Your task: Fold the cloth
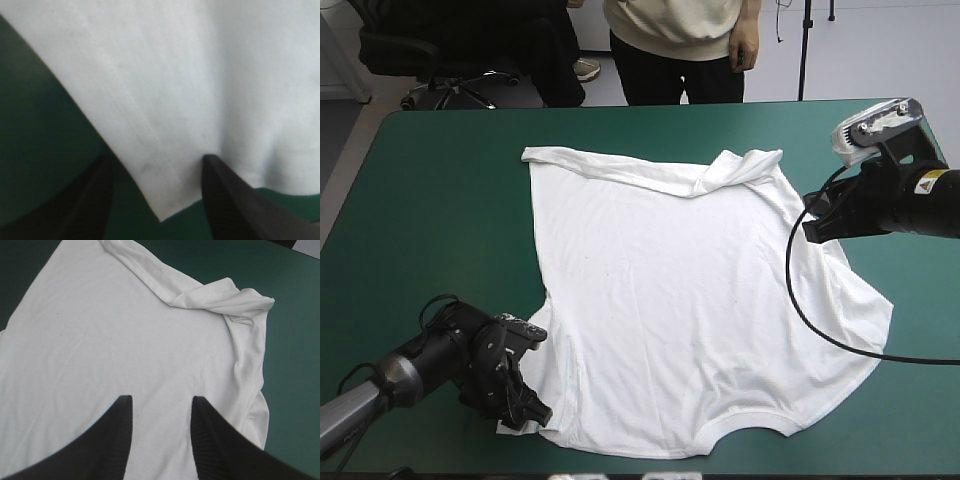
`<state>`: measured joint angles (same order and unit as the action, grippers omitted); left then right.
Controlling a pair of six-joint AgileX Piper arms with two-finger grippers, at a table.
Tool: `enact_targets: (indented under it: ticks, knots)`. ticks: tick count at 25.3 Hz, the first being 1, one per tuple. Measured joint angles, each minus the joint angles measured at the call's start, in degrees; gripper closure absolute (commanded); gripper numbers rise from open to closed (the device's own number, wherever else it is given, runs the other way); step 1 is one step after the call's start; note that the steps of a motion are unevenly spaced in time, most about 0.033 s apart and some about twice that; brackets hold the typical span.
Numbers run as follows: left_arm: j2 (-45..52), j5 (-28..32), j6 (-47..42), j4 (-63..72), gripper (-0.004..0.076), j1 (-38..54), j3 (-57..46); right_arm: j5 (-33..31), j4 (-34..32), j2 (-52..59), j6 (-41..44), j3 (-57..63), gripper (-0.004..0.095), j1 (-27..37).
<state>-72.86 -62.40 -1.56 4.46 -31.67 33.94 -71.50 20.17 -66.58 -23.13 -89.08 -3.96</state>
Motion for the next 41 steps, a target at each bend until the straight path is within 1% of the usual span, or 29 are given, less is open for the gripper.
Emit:
enact_targets:
  ticks: [1,2,3,7,10,11,13,15,19,21,25,28,32,35,36,38,39,41]
  knots:
    - [-0.68,-0.46,0.98,0.41,0.0636,0.0,0.37,0.0,-0.39,0.0,0.0,0.0,0.0545,0.0]
    - [-1.46,-0.98,2.9,0.8,0.0716,0.06,0.72,0.0,-1.17,0.0,0.0,0.0,0.0548,0.0]
    - [-1.49,-1.11,3.77,0.62,0.074,0.2,0.83,0.0,-1.51,0.0,0.06,0.0,0.0548,0.0]
    - [-1.55,-0.83,6.68,2.08,0.0741,0.46,0.83,-0.03,-4.08,0.0,1.6,0.44,0.0548,0.0]
    - [-1.43,-0.58,6.73,2.9,0.0741,0.46,0.83,-0.03,-11.15,0.53,6.19,6.63,0.0543,0.0]
    - [-1.38,-0.58,6.73,2.96,0.0741,0.46,0.97,-0.03,-15.09,1.0,8.02,10.03,0.0533,0.0]
    - [-1.31,-0.58,6.73,3.24,0.0741,0.46,1.24,0.02,-22.41,1.74,11.8,16.79,0.0474,0.0]
    - [-1.31,-0.52,6.73,3.44,0.0741,0.4,1.31,0.48,-27.38,1.8,15.75,23.75,0.0401,0.0]
    - [-1.31,-0.48,6.73,3.44,0.0741,0.4,1.36,4.05,-28.71,1.19,20.01,33.27,0.0281,0.0]
    - [-1.31,-0.37,6.61,3.44,0.0741,0.4,1.36,6.73,-28.63,0.7,21.34,37.2,0.0245,0.33]
    - [-1.31,-0.38,6.43,3.31,0.0741,0.4,1.36,11.8,-27.3,-0.71,22.65,43.87,0.0242,4.34]
    - [-1.31,-0.38,6.43,3.31,0.0741,0.4,1.36,15.88,-24.62,-2.01,22.04,46.1,0.0245,8.14]
    - [-1.31,-0.32,6.43,3.31,0.0741,0.4,1.36,18.1,-21.48,-5.69,20.33,46.25,0.0297,10.14]
    - [-1.31,-0.32,6.43,3.31,0.0741,0.4,1.36,18.32,-20.85,-9.51,20.07,46.25,0.0387,10.15]
    - [-1.31,-0.32,6.43,3.31,0.0741,0.4,1.36,18.32,-20.56,-10.55,19.89,46.25,0.0432,10.15]
    - [-1.31,-0.32,6.34,3.31,0.0741,0.4,1.36,18.1,-19.43,-12.61,18.61,46.1,0.0542,10.2]
    - [-1.31,-0.32,6.26,3.31,0.0741,0.4,1.36,17.87,-18.98,-12.93,17.55,45.98,0.0626,10.27]
    - [-1.31,-0.19,6.07,3.31,0.0741,0.4,1.36,17.72,-18.38,-13.12,15.46,45.77,0.0833,10.34]
